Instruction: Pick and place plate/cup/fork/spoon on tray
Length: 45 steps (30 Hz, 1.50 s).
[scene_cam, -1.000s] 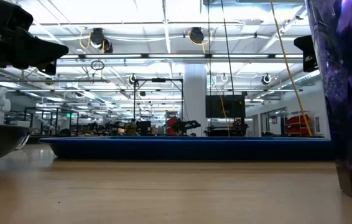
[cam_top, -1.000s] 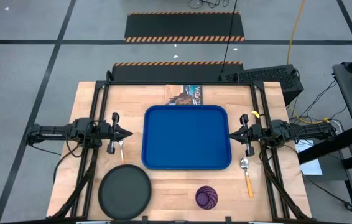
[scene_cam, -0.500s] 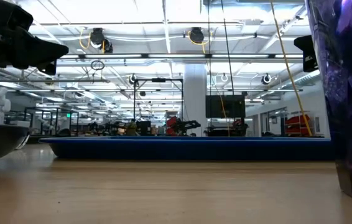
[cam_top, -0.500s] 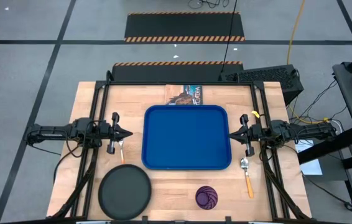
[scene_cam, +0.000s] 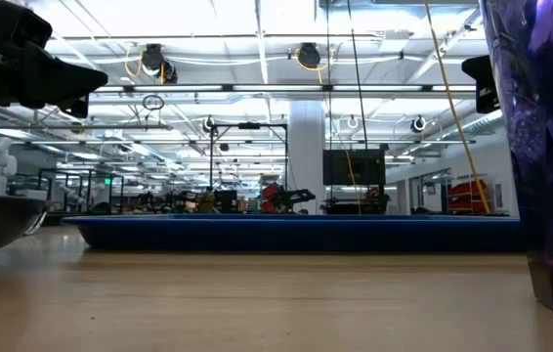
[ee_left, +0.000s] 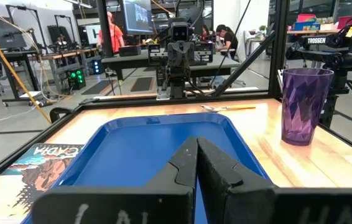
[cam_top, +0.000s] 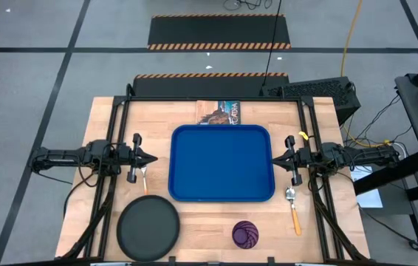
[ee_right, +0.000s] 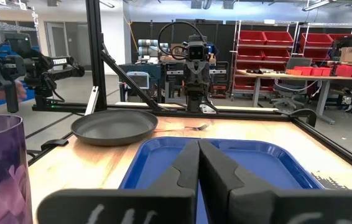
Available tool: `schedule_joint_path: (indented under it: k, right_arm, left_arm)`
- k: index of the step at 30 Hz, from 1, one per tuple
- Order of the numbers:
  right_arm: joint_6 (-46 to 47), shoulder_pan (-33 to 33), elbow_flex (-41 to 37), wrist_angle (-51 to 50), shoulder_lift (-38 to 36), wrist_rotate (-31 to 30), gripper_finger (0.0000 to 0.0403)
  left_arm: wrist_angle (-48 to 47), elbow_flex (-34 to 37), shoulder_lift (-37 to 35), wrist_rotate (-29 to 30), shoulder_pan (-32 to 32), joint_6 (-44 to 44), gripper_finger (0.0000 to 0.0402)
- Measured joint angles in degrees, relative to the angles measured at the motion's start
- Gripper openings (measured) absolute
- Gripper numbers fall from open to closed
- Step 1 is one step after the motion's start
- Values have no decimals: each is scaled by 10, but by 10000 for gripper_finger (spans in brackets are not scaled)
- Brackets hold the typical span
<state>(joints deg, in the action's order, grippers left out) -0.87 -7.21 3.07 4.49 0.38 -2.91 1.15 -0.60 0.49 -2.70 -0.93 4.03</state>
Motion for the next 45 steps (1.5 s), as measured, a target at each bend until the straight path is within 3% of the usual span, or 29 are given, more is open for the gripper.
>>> schedule_joint_path:
  k: [40, 45]
  right_arm:
    - [0, 0, 0, 14, 0, 0, 0]
    - [0, 0, 0, 13, 0, 0, 0]
  left_arm:
    - [1, 0, 0, 0, 0, -3, 10]
    - [72, 0, 0, 0, 0, -3, 10]
